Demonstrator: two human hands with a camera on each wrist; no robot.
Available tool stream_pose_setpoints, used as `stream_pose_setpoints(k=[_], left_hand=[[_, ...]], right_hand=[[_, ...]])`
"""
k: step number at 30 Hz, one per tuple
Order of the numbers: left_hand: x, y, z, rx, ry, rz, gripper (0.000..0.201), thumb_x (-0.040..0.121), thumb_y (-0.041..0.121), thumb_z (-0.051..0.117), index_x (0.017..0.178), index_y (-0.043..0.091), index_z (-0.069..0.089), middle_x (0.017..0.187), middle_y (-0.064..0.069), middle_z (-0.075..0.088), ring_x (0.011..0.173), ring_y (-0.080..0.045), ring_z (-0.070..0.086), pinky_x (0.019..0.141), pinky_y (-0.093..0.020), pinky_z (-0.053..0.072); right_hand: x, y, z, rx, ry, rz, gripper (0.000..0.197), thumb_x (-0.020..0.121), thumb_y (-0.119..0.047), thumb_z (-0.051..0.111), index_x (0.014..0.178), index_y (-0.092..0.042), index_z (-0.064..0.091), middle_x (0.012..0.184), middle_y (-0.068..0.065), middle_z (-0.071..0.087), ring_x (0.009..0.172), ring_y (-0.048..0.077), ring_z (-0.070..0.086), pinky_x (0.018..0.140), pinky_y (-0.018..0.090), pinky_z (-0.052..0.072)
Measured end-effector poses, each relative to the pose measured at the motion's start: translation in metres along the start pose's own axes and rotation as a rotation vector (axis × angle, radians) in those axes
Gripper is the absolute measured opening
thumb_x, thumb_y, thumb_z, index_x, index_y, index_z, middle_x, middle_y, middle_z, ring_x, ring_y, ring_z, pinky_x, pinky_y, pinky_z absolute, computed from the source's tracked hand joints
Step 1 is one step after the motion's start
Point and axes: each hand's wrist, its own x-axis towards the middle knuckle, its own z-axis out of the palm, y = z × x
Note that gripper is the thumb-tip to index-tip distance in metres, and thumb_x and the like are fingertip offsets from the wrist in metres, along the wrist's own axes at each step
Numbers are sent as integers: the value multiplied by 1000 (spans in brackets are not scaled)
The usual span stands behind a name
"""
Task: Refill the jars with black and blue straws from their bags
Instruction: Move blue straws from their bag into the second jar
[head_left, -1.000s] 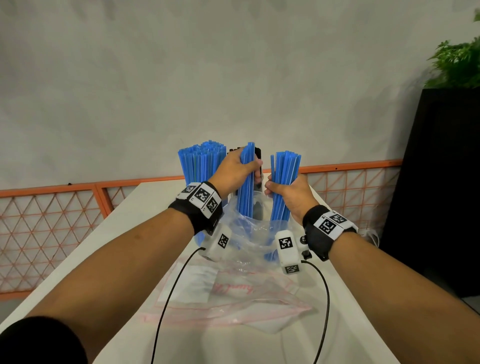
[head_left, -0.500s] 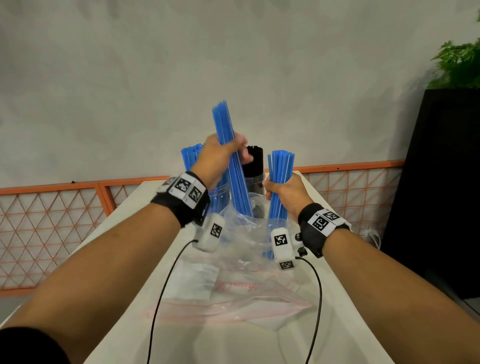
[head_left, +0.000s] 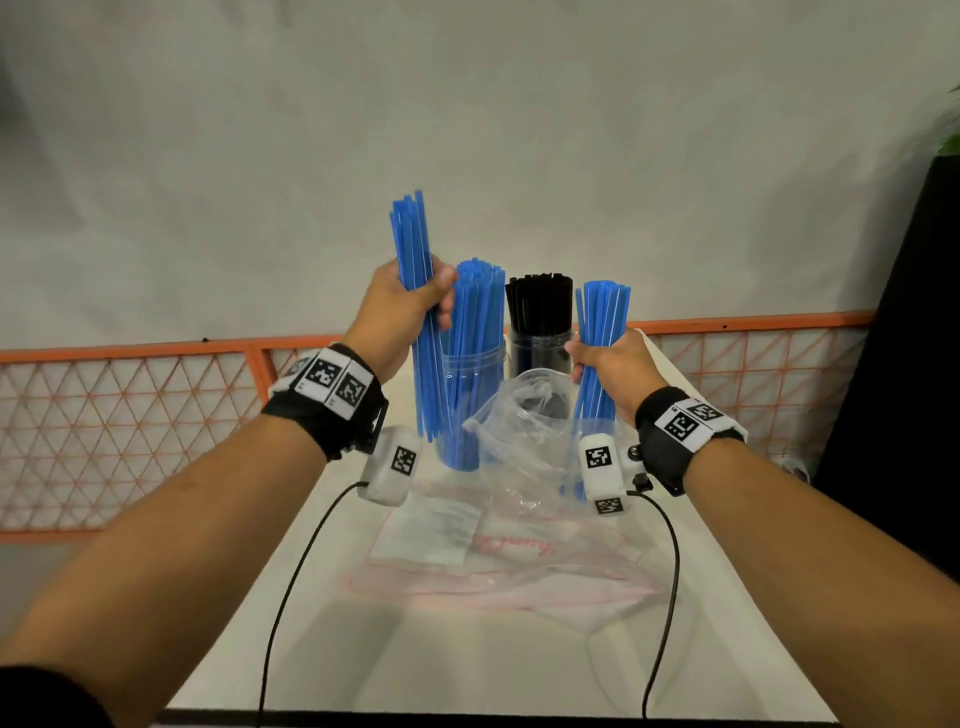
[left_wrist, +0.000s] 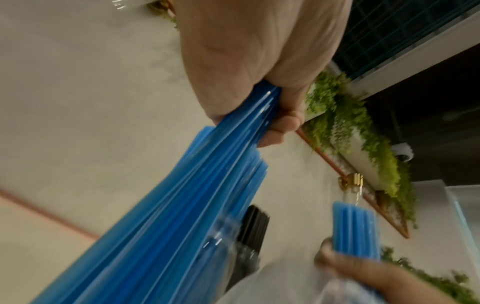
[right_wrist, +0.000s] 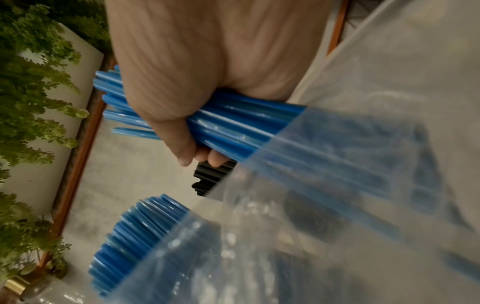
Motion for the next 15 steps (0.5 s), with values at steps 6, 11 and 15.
stream_pose_setpoints(k=[6, 11, 15], left_hand=[[-38, -65, -1, -7, 43, -179, 17, 100, 15, 54, 83, 12, 52, 53, 3, 42, 48, -13, 42, 59, -31, 47], [-43, -81, 3, -66, 148, -240, 27, 98, 34, 59, 77, 18, 51, 52, 11, 40, 44, -7, 34, 47, -24, 36], [-45, -85, 6, -106, 139, -286, 32, 95, 41, 60, 74, 21, 47, 53, 5, 31, 44, -10, 29, 44, -24, 32]], right_hand=[[1, 3, 0, 6, 16, 0, 21, 86, -17, 67, 102, -9, 57, 63, 0, 59, 58, 16, 60, 74, 39, 57], [0, 3, 1, 4, 23, 2, 14, 85, -18, 68, 93, -18, 57, 62, -5, 59, 57, 14, 61, 72, 35, 58], [-2, 1, 2, -3, 24, -9, 11, 87, -18, 67, 92, -17, 57, 61, -4, 59, 57, 14, 60, 75, 37, 57]])
